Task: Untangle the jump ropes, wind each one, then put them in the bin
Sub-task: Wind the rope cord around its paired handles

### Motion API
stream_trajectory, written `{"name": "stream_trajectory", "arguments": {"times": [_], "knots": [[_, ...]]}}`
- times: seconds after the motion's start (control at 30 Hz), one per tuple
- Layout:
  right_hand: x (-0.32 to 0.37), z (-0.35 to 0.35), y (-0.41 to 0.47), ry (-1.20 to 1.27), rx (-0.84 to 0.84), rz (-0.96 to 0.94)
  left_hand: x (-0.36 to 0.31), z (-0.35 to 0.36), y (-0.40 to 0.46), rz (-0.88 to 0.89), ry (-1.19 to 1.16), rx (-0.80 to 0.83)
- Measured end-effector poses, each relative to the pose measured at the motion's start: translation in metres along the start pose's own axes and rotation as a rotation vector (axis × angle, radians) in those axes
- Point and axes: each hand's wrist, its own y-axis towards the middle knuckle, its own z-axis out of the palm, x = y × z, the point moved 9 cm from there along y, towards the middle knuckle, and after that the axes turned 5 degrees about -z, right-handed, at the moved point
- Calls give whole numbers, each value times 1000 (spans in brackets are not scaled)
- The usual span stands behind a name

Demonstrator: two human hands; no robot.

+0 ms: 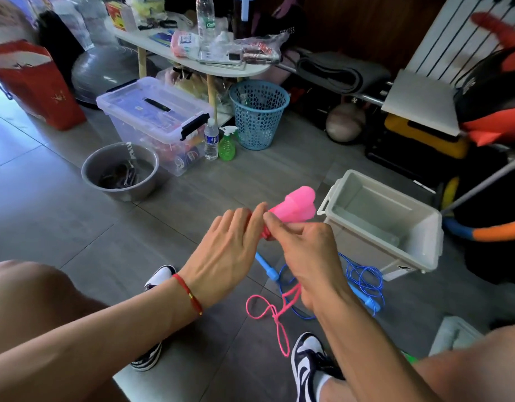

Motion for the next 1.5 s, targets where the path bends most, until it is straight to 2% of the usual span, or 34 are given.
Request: {"name": "stream_trajectory", "arguments": {"times": [0.07, 0.17, 0.23, 0.3, 0.33, 0.4, 0.47, 0.5, 0.6, 0.67, 0.73, 0.83, 1.0, 1.13, 1.23, 1.3, 1.33, 1.4, 1.5], "knots": [[-2, 0, 2, 11, 12, -23, -3, 2, -3, 0, -83, 10], [0, -5, 4, 0, 47, -90, -4, 2, -6, -24, -391, 80], [-5, -6, 6, -8, 93, -99, 15, 0, -1, -223, -682, 76], [-7, 3, 5, 5, 203, -107, 40, 16, 3, -527, -995, 217], [-5, 9, 3, 16, 262, -118, 46, 25, 2, -602, -1119, 343], [-1, 16, 1, 43, 345, -144, 37, 34, 0, -580, -1314, 590], [2, 19, 0, 52, 389, -147, 26, 35, -3, -580, -1508, 695], [2, 19, 0, 47, 390, -145, 24, 36, -4, -593, -1554, 687], [-8, 20, 1, -6, 348, -123, 30, 45, -9, -651, -1431, 616], [-16, 21, 1, -187, 294, -160, 39, 50, -12, -694, -1373, 567], [-21, 21, 1, -389, 265, -204, 44, 46, -7, -656, -1308, 479], [-22, 22, 0, -618, 322, -204, 55, 40, 0, -631, -1089, 351], [-21, 24, -4, -709, 349, -149, 77, 44, 4, -690, -888, 226], [-5, 36, -12, -844, 348, -231, 88, 42, 12, -697, -789, 160], [17, 40, -25, -998, 349, -365, 91, 45, 16, -639, -702, 185], [32, 46, -38, -1120, 356, -558, 91, 50, 14, -605, -654, 204], [38, 47, -44, -1229, 355, -657, 89, 53, 13, -579, -638, 240], [35, 40, -42, -1427, 388, -705, 80, 58, 13, -468, -560, 370], [45, 23, -28, -1468, 378, -808, 56, 64, 7, -282, -500, 515]]}}
